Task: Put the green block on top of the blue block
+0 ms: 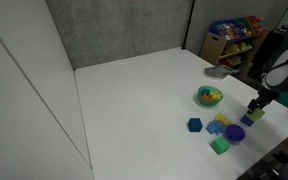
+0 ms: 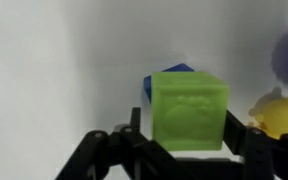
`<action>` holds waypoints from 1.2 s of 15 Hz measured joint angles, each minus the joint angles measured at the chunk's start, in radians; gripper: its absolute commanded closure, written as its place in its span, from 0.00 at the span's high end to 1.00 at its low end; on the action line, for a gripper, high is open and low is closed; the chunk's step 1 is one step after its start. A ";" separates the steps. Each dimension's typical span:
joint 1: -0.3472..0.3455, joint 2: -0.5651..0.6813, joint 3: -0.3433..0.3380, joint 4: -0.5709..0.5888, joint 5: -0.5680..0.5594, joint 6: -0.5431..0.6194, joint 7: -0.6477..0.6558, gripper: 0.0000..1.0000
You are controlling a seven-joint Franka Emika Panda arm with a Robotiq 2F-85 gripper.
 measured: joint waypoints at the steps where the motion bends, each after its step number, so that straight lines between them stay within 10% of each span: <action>1: -0.009 0.009 0.009 0.005 0.000 -0.001 -0.002 0.40; 14: 0.047 -0.182 0.099 -0.062 -0.063 -0.035 -0.165 0.25; 15: 0.067 -0.203 0.101 -0.072 -0.074 -0.046 -0.180 0.50; 18: 0.109 -0.251 0.110 -0.091 -0.078 -0.080 -0.203 0.50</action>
